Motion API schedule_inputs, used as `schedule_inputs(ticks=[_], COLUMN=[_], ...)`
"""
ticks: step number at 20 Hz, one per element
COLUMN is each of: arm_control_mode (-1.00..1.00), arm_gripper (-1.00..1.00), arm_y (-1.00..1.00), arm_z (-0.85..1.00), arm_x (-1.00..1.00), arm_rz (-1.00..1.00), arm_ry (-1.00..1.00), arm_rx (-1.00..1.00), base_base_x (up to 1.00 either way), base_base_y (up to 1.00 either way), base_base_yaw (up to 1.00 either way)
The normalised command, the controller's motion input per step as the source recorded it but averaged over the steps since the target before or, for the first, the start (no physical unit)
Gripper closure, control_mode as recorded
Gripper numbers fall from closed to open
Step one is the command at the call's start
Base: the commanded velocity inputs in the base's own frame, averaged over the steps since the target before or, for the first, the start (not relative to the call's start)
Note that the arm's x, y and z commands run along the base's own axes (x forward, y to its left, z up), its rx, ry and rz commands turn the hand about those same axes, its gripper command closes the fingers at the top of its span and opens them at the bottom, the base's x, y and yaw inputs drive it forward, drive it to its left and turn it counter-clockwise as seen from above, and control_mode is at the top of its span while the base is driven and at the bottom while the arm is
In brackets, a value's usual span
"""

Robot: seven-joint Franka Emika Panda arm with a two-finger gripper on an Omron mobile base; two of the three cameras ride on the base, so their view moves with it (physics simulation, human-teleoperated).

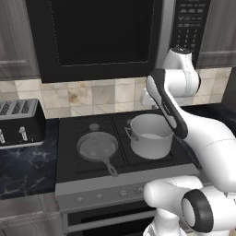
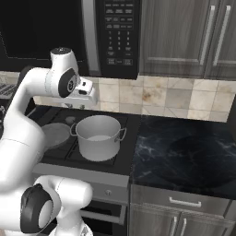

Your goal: Move the pot and pan from the stove into the sink.

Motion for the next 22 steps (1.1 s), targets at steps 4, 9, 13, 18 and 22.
schedule_inputs(ticks=[4, 9, 13, 18, 22], arm_control_mode=[-1.00, -1.00, -1.00, -1.00, -1.00], arm_gripper=[-1.00, -1.00, -1.00, -1.00, -1.00], arm_y=[-0.03, -0.11, -0.20, -0.06, 0.04], arm_z=[-0.04, -0.17, -0.24, -0.22, -0.01], arm_x=[-0.01, 0.00, -0.01, 0.00, -0.01], arm_rz=[-0.01, 0.07, 0.16, 0.20, 0.01], arm_ry=[0.00, 0.00, 0.00, 0.00, 0.00], arm_rx=[0.00, 0.00, -0.01, -0.04, -0.04], base_base_x=[0.00, 0.00, 0.00, 0.00, 0.00], base_base_y=[0.00, 0.00, 0.00, 0.00, 0.00], base_base_yaw=[0.00, 0.00, 0.00, 0.00, 0.00])
